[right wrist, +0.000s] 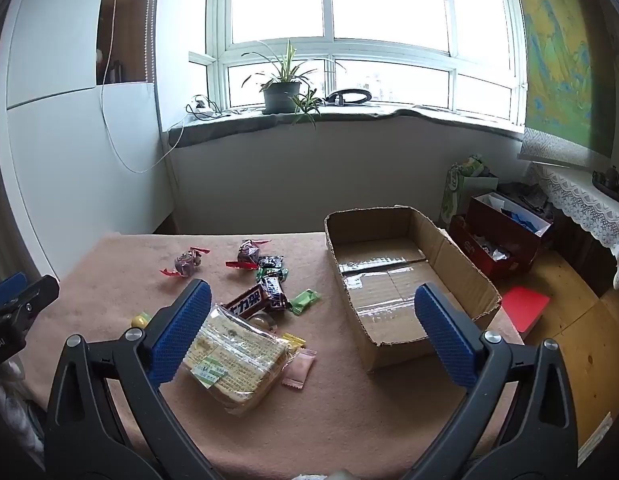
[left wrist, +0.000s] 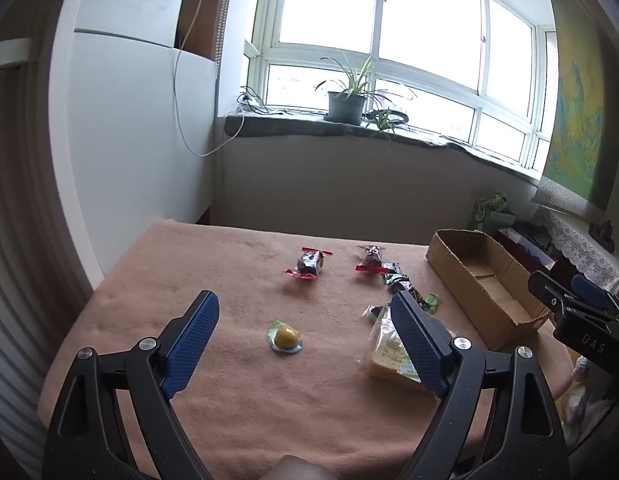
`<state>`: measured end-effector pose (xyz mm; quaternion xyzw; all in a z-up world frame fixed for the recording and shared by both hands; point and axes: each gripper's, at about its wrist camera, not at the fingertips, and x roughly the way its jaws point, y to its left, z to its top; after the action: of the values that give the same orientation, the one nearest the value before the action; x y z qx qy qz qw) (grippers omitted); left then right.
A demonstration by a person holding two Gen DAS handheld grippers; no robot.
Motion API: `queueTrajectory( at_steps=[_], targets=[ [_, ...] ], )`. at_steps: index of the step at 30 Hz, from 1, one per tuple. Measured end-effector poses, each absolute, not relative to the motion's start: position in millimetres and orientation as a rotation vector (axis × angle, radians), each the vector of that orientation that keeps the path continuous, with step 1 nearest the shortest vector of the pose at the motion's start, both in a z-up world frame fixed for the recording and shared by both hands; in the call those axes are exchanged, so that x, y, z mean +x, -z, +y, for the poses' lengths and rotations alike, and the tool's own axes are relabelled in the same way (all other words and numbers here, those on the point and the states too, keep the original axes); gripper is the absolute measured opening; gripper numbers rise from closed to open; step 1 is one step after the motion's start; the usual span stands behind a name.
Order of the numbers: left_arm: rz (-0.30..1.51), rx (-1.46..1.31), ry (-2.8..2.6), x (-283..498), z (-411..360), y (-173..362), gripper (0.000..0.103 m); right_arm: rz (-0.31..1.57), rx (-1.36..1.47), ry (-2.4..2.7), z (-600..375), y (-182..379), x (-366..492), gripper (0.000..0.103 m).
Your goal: Organize snacks
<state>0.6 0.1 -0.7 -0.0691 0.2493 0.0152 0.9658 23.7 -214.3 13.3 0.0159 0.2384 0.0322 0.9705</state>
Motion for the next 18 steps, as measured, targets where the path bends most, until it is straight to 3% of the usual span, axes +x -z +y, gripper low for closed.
queueTrajectory(
  at_steps=[18],
  targets=[
    [0.494,-0.142,-0.034,-0.4,0.4,0.2,0.088,0.478,0.029,-0.055,-217.5,-14.3,23.6,0.103]
  ],
)
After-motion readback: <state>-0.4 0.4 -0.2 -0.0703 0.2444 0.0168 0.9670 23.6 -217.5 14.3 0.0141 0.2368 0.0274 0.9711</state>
